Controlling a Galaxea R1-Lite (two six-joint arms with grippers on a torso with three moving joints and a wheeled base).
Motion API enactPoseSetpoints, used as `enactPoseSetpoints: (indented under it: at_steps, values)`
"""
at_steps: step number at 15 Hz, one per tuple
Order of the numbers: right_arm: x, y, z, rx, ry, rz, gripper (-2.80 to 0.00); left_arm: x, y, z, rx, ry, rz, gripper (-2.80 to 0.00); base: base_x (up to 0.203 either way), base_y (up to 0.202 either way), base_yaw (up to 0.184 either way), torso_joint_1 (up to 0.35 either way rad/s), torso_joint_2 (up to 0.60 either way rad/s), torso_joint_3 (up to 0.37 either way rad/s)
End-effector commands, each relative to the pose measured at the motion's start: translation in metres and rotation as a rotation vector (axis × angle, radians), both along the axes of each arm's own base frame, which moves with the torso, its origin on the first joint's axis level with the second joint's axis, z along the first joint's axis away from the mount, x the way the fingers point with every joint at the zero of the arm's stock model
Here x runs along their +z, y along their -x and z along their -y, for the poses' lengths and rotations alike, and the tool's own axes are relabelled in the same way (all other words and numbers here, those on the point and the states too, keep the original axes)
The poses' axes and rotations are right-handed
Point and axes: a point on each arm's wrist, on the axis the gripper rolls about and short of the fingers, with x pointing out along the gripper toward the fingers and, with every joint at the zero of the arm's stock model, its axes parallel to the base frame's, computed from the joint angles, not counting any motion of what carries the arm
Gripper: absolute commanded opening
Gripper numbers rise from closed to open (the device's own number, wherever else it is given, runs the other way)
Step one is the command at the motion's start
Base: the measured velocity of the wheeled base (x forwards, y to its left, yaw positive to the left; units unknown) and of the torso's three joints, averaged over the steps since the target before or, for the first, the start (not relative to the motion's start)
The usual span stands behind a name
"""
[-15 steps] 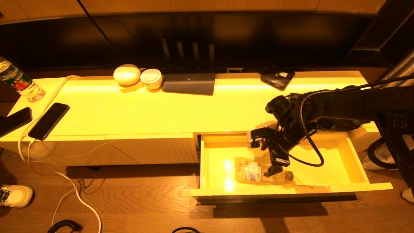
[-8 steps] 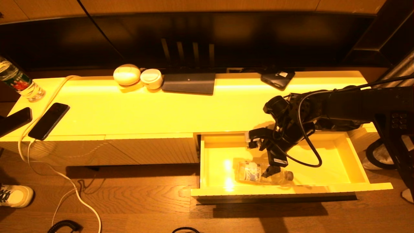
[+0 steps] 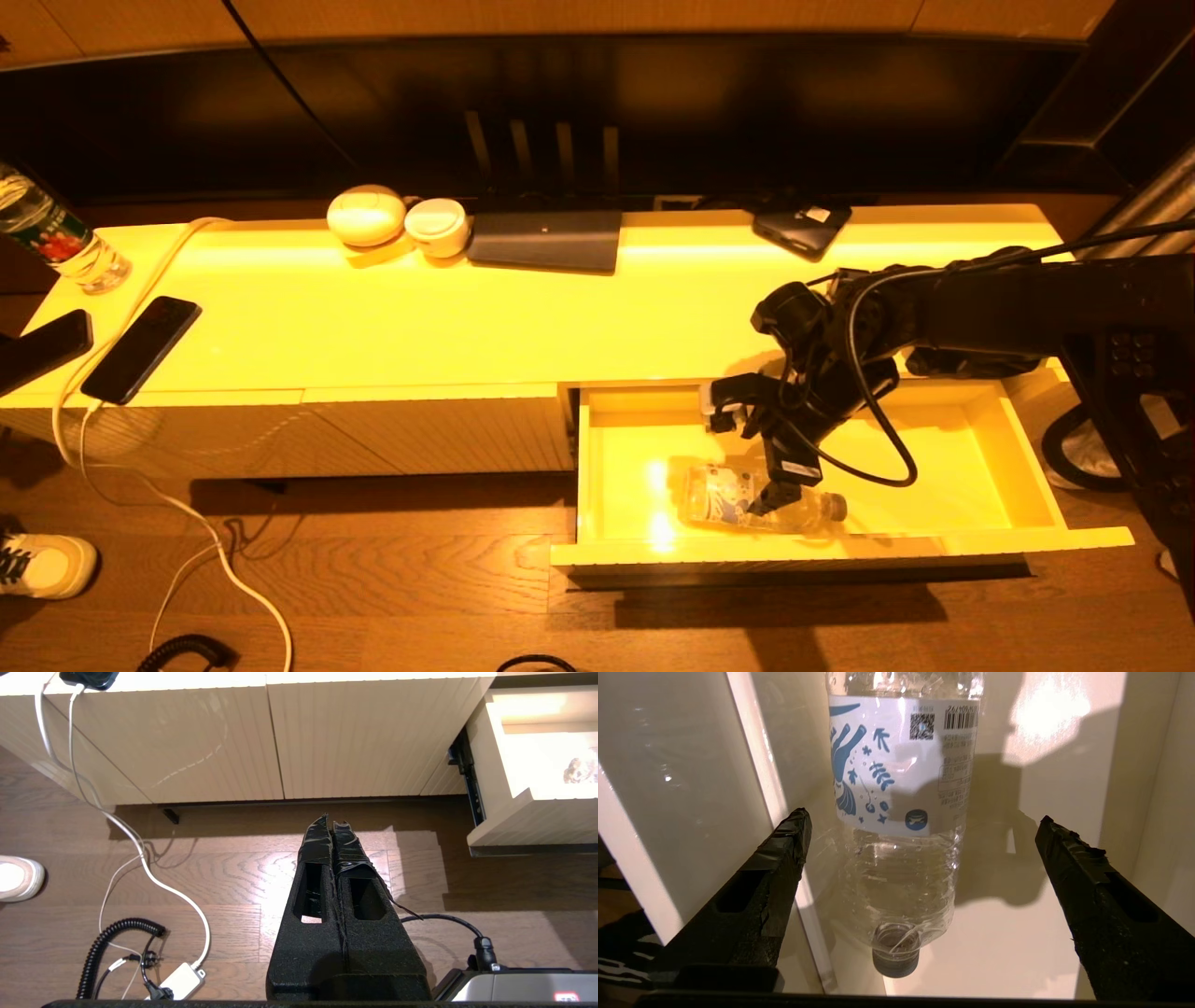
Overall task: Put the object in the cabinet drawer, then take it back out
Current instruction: Take the mineral water out of the drawer and put it on the table
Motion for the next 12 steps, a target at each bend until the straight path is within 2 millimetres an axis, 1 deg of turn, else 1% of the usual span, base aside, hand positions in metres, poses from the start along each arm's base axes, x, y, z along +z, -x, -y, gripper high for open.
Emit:
enactPoseSetpoints:
  at_steps: [1,12]
  values:
    - [-0.0054,-0.0022,-0.0017,0.008,0.003,-0.004,0.00,-0.0004,-0.0001,0.0000,0.000,0.000,-0.001,-2.80,0.000,0.000,0.000,0.000,0.00,0.000]
    - [-0.0130,-0.0069,-0.0036,0.007,0.003,-0.001,0.00,-0.0004,-0.0001,0.0000,0.000,0.000,-0.001,-2.80,0.000,0.000,0.000,0.000,0.00,0.000]
